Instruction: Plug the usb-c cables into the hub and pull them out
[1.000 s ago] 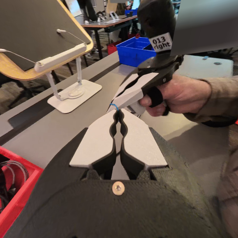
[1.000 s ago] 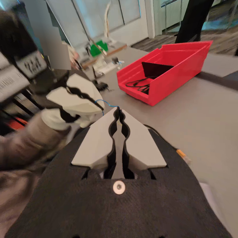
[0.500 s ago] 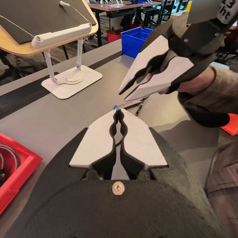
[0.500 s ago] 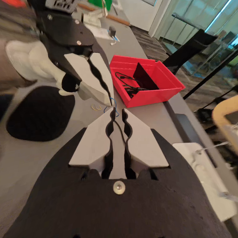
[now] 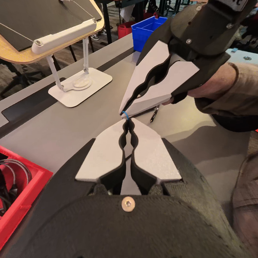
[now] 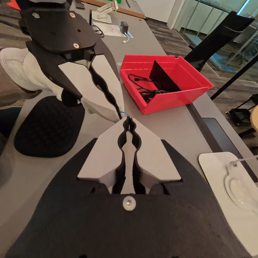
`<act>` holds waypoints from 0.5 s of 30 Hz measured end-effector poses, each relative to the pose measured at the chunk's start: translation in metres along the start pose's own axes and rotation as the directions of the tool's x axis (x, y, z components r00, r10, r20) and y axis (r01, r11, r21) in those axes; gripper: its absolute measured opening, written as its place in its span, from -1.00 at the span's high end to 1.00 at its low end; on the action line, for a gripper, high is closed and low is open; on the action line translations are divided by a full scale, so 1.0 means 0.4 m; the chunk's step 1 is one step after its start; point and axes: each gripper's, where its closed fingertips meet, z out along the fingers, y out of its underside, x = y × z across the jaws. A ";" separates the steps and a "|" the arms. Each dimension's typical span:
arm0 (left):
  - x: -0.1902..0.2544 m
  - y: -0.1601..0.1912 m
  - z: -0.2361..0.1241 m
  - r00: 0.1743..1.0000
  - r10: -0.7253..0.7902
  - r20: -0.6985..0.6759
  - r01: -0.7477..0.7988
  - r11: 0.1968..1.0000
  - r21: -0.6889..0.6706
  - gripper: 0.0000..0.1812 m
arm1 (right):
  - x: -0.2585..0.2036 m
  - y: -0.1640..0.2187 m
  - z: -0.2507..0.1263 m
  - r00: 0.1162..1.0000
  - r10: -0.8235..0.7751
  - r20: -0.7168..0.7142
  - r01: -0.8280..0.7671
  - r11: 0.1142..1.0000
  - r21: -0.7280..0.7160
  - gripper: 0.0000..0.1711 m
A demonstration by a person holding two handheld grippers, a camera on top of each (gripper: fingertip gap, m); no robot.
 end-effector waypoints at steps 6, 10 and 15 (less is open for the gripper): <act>-0.029 0.054 -0.033 0.998 -0.019 -0.058 0.017 0.999 -0.036 0.55 | 0.040 0.032 -0.029 0.998 0.057 -0.013 -0.057 0.998 0.010 1.00; -0.082 0.215 -0.018 0.993 0.081 -0.088 -0.106 0.937 -0.333 0.25 | 0.055 0.061 -0.052 0.997 0.083 0.003 -0.083 0.996 0.009 1.00; -0.114 0.324 0.066 0.967 0.179 -0.181 -0.250 0.805 -0.539 0.10 | 0.062 0.076 -0.066 0.995 0.103 0.014 -0.103 0.995 0.016 1.00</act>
